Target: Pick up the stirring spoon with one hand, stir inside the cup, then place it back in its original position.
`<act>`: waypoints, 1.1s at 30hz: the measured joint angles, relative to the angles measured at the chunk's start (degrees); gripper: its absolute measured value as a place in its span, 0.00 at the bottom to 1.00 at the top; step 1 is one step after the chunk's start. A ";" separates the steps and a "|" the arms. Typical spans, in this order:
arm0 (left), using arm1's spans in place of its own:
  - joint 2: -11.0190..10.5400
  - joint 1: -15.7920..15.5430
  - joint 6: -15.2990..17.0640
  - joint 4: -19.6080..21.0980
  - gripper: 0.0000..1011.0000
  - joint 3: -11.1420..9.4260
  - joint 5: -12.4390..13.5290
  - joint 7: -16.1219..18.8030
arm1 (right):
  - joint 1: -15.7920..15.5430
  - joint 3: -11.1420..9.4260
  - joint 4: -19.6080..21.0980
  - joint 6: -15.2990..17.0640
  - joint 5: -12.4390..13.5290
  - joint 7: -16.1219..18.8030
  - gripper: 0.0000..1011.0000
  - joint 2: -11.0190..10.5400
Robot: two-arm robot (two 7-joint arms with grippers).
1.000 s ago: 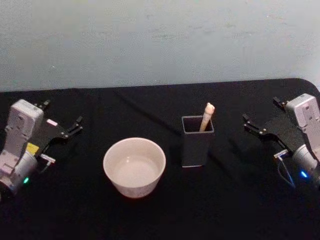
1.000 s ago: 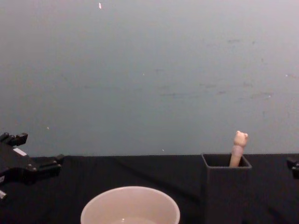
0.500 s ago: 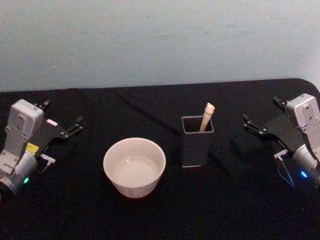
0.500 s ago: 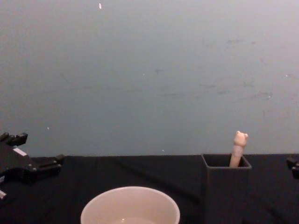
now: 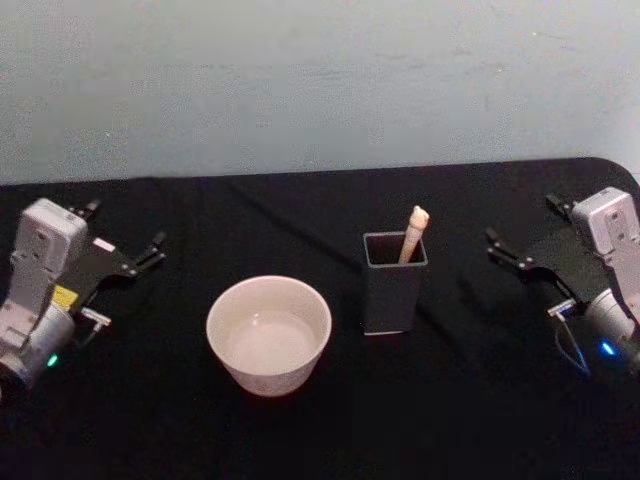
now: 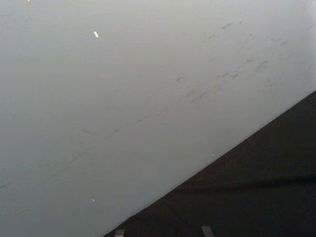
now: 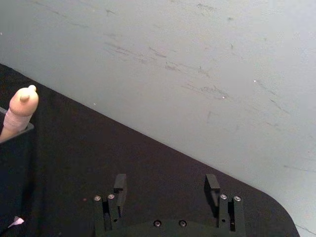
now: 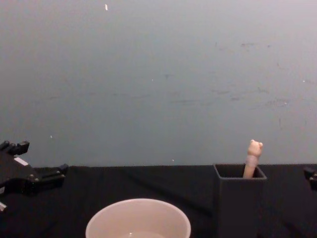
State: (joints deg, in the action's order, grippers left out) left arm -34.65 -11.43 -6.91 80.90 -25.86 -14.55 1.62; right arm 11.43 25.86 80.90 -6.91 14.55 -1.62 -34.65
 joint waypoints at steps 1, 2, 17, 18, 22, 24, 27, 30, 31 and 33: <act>0.00 0.00 0.00 0.00 0.99 0.00 0.00 0.00 | 0.00 0.00 0.00 0.00 0.00 0.00 0.99 0.00; 0.00 0.00 0.00 0.00 0.99 0.00 0.00 0.00 | 0.00 0.00 0.00 0.00 0.00 0.00 0.99 0.00; 0.00 0.00 0.00 0.00 0.99 0.00 0.00 0.00 | -1.51 -3.52 2.89 1.23 3.07 3.07 0.99 0.20; 0.00 0.00 0.00 0.00 0.99 0.00 0.00 0.00 | -1.80 -3.83 3.36 1.37 3.60 3.57 0.99 0.10; 0.00 0.00 0.00 0.00 0.99 0.00 0.00 0.00 | -3.48 -5.61 6.70 2.64 7.05 6.89 0.99 -0.63; 0.00 0.00 0.00 0.00 0.99 0.00 0.00 0.00 | -4.37 -6.29 8.31 3.29 8.67 8.63 0.99 -0.96; 0.00 0.00 0.00 0.00 0.99 0.00 0.00 0.00 | -4.80 -6.52 9.14 3.70 9.57 9.71 0.99 -1.02; 0.00 0.00 0.00 0.00 0.99 0.00 0.00 0.00 | -5.39 -6.69 10.28 4.46 10.75 11.97 0.99 -0.80; 0.00 0.00 0.00 0.00 0.99 0.00 0.00 0.00 | -5.44 -6.69 10.44 4.56 10.84 12.32 0.99 -0.69; 0.00 0.00 0.00 0.00 0.99 0.00 0.00 0.00 | -5.44 -6.46 10.68 4.67 10.87 13.41 0.99 -0.36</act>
State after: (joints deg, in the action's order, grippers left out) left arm -34.65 -11.43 -6.91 80.90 -25.86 -14.55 1.62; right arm 5.99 19.40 91.57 -2.23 25.41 11.78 -35.00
